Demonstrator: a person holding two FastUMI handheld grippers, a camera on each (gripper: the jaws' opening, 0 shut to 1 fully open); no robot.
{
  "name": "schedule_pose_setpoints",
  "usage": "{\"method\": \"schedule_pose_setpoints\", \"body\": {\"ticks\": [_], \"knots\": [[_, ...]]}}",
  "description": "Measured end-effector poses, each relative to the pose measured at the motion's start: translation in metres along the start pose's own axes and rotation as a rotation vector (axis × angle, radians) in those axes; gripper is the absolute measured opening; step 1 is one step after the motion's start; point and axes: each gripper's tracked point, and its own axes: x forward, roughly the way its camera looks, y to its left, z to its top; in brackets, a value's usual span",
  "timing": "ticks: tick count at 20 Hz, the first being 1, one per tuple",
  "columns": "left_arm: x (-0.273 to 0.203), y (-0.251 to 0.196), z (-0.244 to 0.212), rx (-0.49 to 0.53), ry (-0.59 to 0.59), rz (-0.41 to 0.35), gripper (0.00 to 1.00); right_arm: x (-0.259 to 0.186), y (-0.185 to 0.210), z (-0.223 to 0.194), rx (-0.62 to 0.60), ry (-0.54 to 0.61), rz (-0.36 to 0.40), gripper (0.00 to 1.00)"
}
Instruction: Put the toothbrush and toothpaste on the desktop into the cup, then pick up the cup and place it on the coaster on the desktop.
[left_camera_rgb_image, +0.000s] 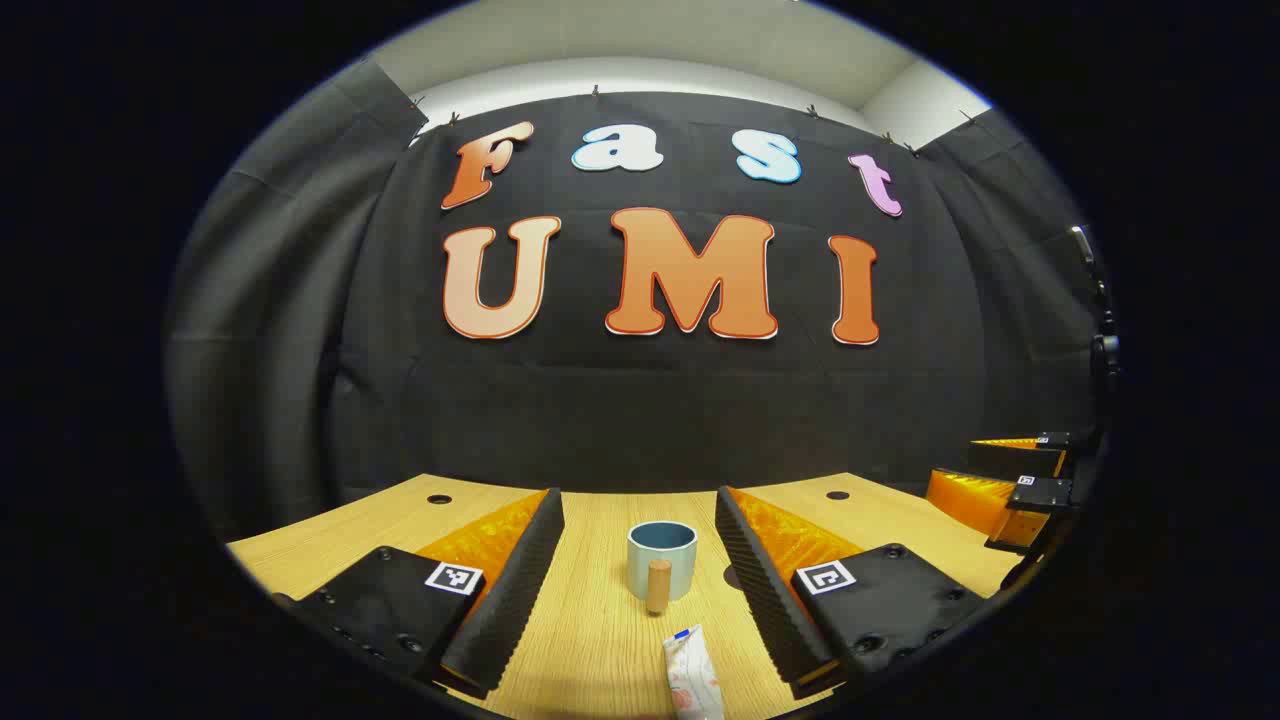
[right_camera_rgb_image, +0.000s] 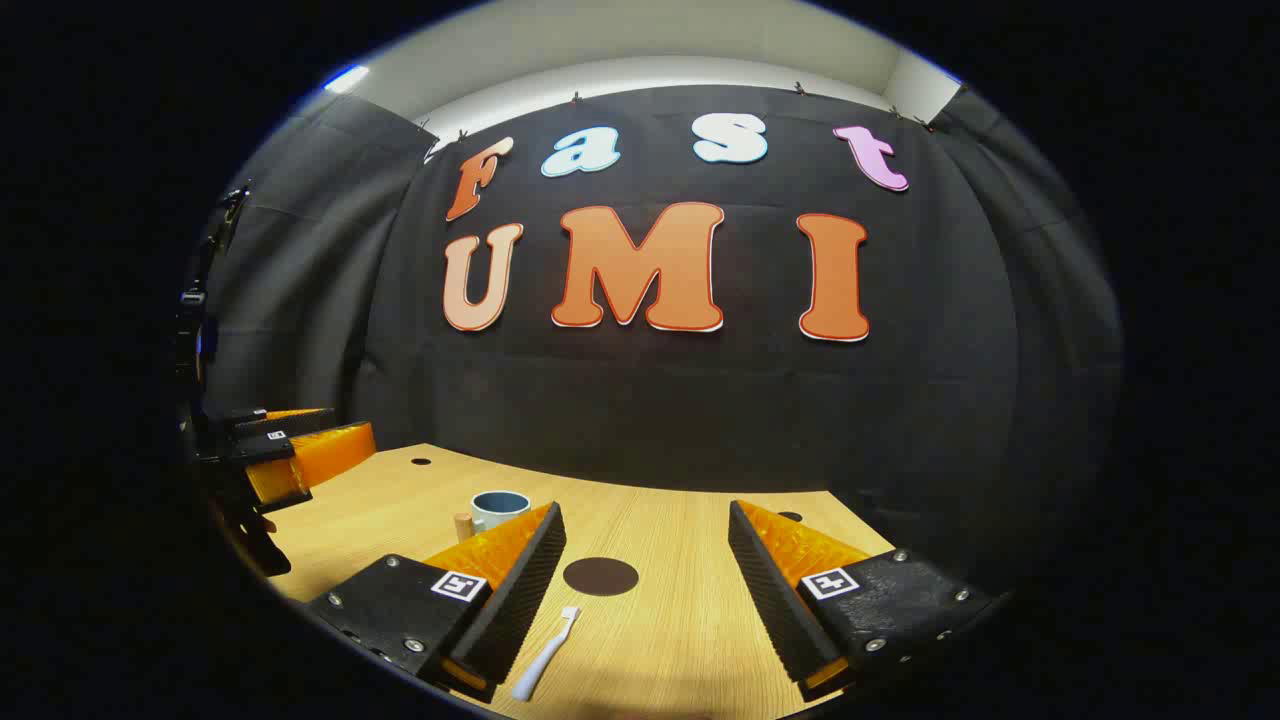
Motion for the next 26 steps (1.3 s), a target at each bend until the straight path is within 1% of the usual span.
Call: {"method": "schedule_pose_setpoints", "body": {"ticks": [2,3,9,12,15,17,21,23,26], "knots": [[0.001,0.002,-0.001,0.007,0.005,0.006,0.99,0.0,-0.002,0.0,0.004,-0.004,-0.005,1.0],[0.001,0.003,0.0,0.008,0.004,0.006,0.99,0.0,-0.002,0.001,0.007,-0.003,-0.008,0.99],[0.003,0.005,-0.004,-0.005,0.023,0.01,0.98,0.0,-0.002,-0.005,0.004,0.01,-0.011,0.99],[0.007,0.0,-0.011,-0.035,0.051,-0.014,0.99,0.001,0.0,-0.008,0.008,0.021,-0.001,0.99],[0.011,0.004,-0.014,-0.032,0.067,-0.013,0.98,0.003,0.001,-0.012,0.003,0.025,-0.001,0.99],[0.018,0.0,-0.026,-0.018,0.11,-0.029,0.99,0.006,0.003,-0.02,0.012,0.048,0.0,0.99],[0.027,-0.015,-0.051,-0.043,0.213,-0.083,0.99,0.011,0.009,-0.039,0.014,0.122,0.007,0.99],[0.03,-0.015,-0.067,-0.043,0.27,-0.087,0.98,0.013,0.011,-0.05,0.013,0.165,-0.003,0.99],[0.032,-0.015,-0.085,-0.034,0.333,-0.085,0.99,0.017,0.02,-0.065,0.015,0.224,0.021,0.99]]}}
